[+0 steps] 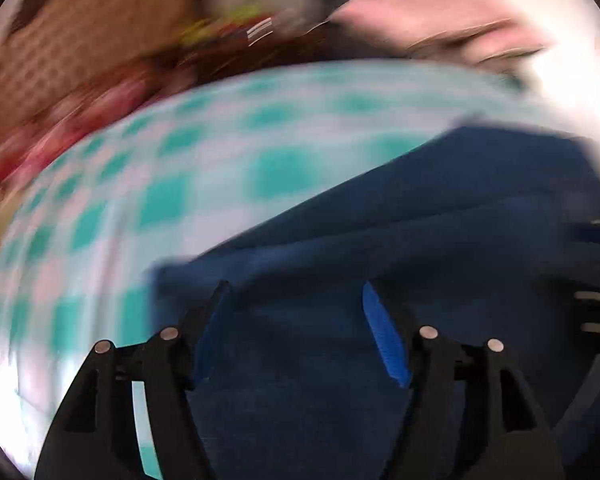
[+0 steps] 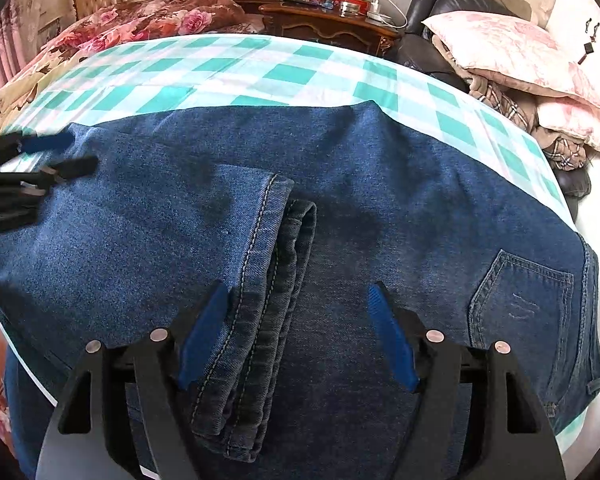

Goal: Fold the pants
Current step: 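Smooth the folded jeans flat with both open grippers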

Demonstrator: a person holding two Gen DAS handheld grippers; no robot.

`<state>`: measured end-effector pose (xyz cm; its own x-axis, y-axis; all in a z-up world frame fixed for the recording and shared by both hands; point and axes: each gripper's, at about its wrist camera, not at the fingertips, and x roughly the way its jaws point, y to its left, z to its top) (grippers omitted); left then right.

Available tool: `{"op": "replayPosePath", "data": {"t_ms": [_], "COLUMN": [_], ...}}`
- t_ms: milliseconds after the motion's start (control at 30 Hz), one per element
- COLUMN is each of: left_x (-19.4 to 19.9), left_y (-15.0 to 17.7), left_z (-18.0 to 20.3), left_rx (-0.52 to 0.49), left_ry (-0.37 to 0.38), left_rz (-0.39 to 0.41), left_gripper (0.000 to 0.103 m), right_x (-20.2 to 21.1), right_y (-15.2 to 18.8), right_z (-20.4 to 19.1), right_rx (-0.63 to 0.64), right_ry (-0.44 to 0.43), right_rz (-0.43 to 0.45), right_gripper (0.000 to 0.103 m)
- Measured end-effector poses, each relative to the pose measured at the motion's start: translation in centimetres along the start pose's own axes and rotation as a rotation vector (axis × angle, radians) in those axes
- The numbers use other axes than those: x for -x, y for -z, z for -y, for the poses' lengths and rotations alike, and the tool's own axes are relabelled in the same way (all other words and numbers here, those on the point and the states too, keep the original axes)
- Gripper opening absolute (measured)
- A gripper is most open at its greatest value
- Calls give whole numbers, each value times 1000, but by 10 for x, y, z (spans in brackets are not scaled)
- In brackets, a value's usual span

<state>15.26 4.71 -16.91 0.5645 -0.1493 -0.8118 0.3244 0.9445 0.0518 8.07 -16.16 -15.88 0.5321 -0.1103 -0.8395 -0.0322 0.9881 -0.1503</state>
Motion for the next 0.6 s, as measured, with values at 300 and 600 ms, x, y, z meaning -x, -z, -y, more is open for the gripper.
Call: {"op": "replayPosePath", "data": {"t_ms": [300,600], "left_x": [56,78], "left_y": [49,90], "left_z": [-23,-3], "left_rx": [182,241], "left_ry": [-81,-250], "left_rz": [21,52], "left_gripper": [78,101], "right_x": [0,3], "right_y": [-1,-5], "right_z": [2,12], "right_rx": [1,-32], "right_ry": [11,19], "right_rz": [-1,18], "right_gripper": [75,84]}}
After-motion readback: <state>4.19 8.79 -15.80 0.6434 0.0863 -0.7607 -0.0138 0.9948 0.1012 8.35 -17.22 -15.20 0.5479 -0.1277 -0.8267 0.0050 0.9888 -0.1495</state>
